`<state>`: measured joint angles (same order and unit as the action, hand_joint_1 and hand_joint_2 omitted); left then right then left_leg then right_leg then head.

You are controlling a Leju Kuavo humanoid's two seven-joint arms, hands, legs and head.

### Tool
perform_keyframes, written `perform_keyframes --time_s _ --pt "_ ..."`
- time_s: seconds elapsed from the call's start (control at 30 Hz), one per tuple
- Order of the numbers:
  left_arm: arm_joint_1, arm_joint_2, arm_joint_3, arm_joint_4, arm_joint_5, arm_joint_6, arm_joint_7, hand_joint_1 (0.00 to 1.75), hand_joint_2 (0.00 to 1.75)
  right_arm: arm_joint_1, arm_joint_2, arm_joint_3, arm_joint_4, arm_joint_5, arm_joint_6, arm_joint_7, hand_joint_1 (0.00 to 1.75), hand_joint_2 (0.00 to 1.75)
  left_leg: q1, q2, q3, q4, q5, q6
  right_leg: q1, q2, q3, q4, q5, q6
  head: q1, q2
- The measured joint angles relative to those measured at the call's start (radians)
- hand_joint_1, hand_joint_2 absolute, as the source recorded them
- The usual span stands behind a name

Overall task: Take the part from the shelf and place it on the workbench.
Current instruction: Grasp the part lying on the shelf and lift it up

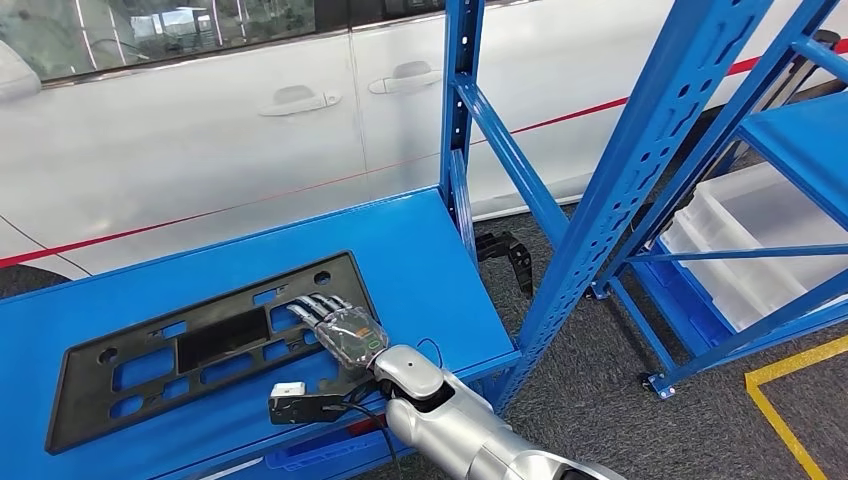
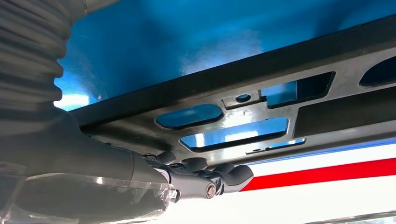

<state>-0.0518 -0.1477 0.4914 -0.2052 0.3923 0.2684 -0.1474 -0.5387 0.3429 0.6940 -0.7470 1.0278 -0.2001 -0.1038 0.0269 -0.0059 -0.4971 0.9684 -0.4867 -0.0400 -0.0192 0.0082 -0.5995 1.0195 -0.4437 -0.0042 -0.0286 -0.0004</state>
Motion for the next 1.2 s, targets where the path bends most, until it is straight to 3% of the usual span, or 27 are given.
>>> perform_keyframes --time_s 0.8,0.93,1.2 --pt "0.0 -0.002 -0.006 0.0 -0.002 0.013 -0.003 0.0 0.0 0.0 0.0 -0.025 -0.003 -0.016 -0.019 -0.031 0.0 1.75 0.0 0.0 0.0 0.0 -0.001 0.001 0.0 0.0 0.0 0.0 0.0 0.0 0.0 0.0" --pt "-0.001 -0.003 -0.006 0.0 0.005 0.003 -0.011 0.0 0.0 -0.003 0.001 -0.025 -0.004 -0.002 -0.026 -0.031 1.75 1.75 0.0 0.0 0.0 0.0 -0.001 0.001 -0.001 0.0 0.0 0.0 0.0 0.0 0.0 0.0" --pt "-0.002 -0.004 -0.006 0.0 0.014 -0.001 -0.024 0.0 0.0 -0.003 0.001 -0.025 -0.034 0.012 -0.043 -0.04 1.75 1.75 -0.001 0.0 0.0 0.0 -0.001 0.001 -0.001 0.0 0.0 0.0 0.0 0.0 0.0 0.0"
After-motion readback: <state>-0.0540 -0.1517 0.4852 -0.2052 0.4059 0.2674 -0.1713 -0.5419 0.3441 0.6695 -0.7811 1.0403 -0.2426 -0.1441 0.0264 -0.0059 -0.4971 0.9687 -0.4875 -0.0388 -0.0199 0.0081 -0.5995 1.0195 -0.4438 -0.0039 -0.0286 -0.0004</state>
